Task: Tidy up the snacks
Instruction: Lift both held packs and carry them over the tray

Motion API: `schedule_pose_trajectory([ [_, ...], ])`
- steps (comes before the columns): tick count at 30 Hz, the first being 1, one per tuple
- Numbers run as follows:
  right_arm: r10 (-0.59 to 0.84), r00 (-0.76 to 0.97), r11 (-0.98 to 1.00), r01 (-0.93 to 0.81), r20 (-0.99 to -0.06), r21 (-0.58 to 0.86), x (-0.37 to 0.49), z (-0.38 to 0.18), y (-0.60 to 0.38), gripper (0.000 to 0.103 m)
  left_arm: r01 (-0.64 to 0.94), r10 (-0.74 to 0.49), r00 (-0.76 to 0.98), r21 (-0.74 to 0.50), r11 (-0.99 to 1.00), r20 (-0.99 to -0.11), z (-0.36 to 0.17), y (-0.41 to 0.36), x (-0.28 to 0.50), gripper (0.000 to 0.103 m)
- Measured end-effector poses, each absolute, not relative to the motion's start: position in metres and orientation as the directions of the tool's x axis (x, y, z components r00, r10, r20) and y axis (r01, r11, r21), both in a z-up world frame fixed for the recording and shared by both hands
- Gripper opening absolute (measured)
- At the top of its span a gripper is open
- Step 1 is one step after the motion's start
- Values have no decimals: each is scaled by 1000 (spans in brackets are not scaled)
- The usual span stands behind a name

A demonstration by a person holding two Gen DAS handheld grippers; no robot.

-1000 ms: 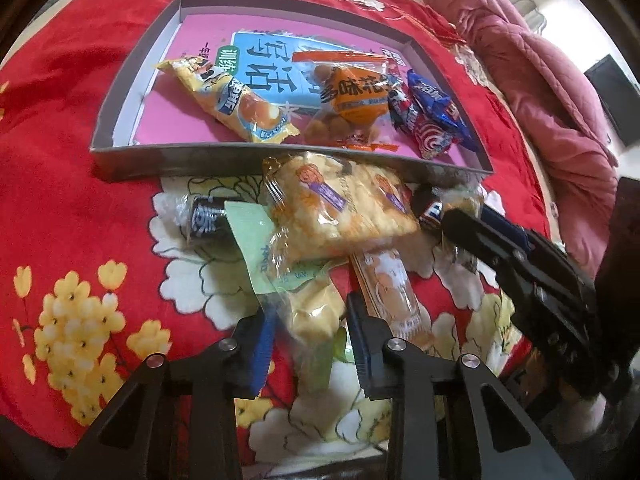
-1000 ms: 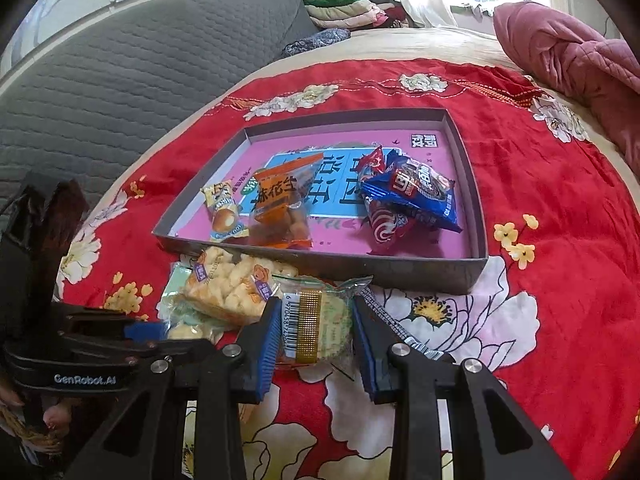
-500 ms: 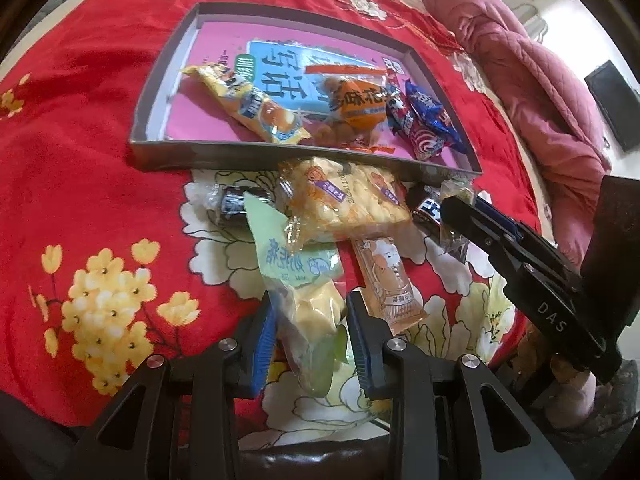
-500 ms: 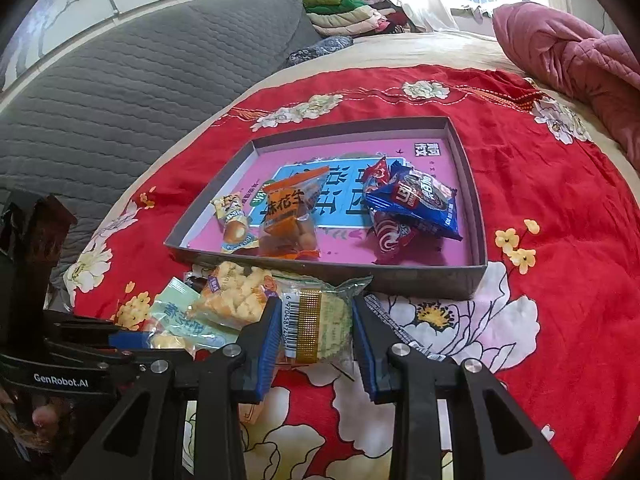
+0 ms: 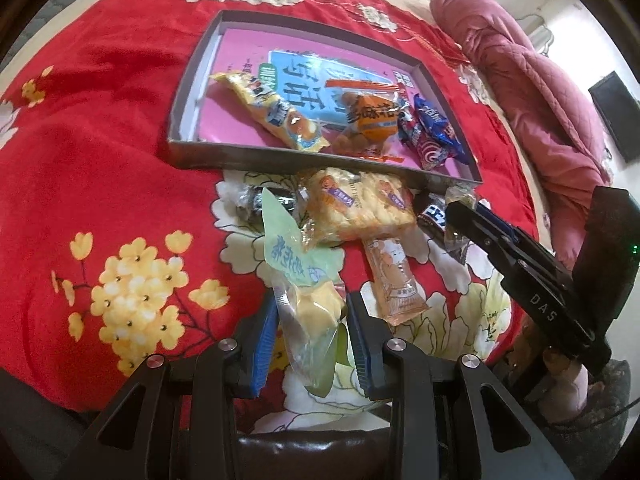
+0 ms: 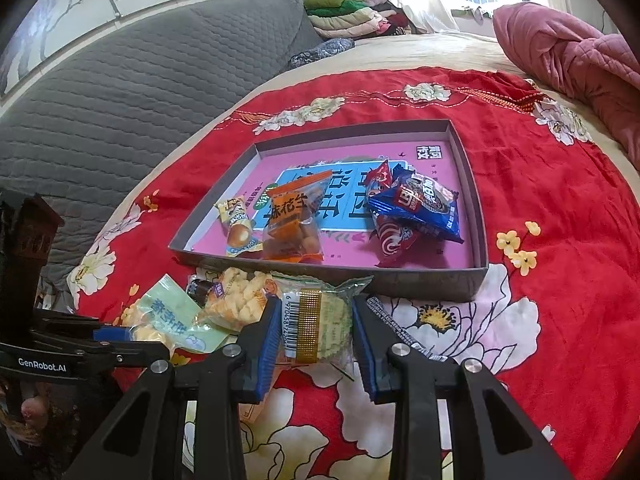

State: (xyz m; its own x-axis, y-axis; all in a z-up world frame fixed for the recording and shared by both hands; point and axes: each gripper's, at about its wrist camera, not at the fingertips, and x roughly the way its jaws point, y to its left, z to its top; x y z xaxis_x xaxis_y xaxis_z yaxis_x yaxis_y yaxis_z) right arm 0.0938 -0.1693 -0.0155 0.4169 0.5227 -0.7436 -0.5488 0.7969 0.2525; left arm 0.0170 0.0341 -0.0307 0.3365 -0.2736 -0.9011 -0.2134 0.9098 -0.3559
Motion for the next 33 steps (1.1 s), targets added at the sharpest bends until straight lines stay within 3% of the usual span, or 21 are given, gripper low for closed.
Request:
schedule_pose_trajectory([
  [33, 563, 458, 785, -556, -688, 273, 93, 0, -174, 35, -237, -225, 462, -363, 901, -858, 16, 59, 7, 35],
])
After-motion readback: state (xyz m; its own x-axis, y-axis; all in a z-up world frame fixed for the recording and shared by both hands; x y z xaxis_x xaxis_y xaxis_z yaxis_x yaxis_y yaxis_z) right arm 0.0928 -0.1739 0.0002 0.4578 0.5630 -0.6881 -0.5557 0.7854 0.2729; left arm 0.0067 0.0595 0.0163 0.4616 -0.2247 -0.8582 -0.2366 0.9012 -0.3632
